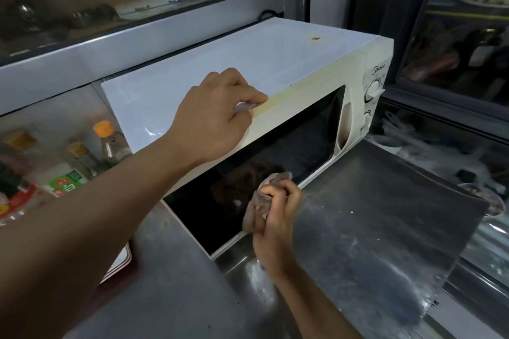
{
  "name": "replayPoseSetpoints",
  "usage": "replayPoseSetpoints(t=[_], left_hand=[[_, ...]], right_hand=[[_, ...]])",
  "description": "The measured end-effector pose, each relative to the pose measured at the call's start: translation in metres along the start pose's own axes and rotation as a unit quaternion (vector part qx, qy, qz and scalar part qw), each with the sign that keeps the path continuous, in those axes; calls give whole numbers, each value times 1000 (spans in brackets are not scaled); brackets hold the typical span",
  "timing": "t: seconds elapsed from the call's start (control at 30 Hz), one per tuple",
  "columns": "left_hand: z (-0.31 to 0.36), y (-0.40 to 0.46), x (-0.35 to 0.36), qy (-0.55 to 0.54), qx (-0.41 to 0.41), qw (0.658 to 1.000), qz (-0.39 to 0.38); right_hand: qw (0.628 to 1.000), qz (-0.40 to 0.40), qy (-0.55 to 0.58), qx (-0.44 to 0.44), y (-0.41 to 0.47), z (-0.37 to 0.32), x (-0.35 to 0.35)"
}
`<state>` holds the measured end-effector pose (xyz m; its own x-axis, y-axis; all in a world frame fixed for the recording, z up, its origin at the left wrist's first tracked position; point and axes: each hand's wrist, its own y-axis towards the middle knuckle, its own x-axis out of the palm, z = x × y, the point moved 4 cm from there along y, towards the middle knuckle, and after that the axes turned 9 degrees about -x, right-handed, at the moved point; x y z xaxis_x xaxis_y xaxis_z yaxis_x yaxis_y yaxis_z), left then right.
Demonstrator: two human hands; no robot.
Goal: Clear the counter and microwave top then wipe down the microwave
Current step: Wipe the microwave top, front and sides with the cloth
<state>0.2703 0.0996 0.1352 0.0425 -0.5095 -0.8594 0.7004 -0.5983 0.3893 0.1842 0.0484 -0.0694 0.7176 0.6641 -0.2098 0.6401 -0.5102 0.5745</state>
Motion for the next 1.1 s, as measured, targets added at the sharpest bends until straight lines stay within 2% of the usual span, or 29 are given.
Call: replayPoseSetpoints(t=[0.07,0.23,0.33,0.43,0.7,0.83,0.97,1.1], left_hand=[[0,-1,0,3,1,1000,1],[-1,0,0,-2,5,1000,5],[-1,1,0,-5,3,1000,0],[1,1,-1,2,-2,1000,-1],[5,-7,-8,37,-10,999,17],[-3,-25,-22,53,-12,998,12],[-18,-58,-41,59,-25,997,31],[-29,-88,-52,54,-26,997,46]], right_hand=[[1000,12,-11,-25,17,20,-9],[993,59,-73,69,71,85,-48],[989,71,-105,80,78,93,-57],[992,57,-86,72,69,92,-51],[986,46,-141,80,45,86,-36],[988,45,-122,80,29,71,-26],[993,31,-56,98,-10,44,-3],[993,18,-58,97,-42,13,17]])
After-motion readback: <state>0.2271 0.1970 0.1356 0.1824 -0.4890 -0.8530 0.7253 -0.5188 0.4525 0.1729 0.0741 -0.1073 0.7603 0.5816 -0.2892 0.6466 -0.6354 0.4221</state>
